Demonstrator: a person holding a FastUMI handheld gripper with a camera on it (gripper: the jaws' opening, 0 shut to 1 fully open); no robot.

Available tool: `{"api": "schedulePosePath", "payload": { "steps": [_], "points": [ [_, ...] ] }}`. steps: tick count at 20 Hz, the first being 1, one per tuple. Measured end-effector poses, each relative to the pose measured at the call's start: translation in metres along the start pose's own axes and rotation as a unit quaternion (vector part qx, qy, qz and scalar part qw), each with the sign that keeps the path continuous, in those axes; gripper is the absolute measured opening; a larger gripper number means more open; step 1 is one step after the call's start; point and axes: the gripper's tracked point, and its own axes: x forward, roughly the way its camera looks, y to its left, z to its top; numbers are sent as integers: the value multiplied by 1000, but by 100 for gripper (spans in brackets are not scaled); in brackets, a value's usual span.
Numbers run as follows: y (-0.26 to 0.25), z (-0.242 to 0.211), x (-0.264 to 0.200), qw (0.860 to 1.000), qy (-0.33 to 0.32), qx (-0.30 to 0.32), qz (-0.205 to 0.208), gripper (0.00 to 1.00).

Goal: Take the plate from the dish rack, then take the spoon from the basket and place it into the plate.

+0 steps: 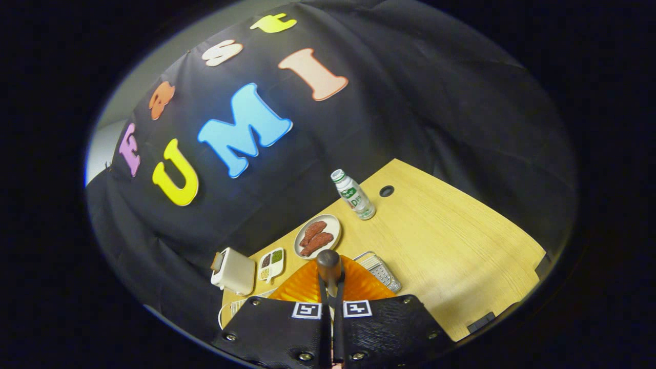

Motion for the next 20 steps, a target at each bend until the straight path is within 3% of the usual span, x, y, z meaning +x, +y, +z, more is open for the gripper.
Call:
{"api": "schedulePosePath", "payload": {
  "steps": [9, 20],
  "points": [
    [82, -88, -50, 989, 34, -130, 57, 1],
    [106, -228, -54, 964, 140, -210, 88, 1]
  ]
}}
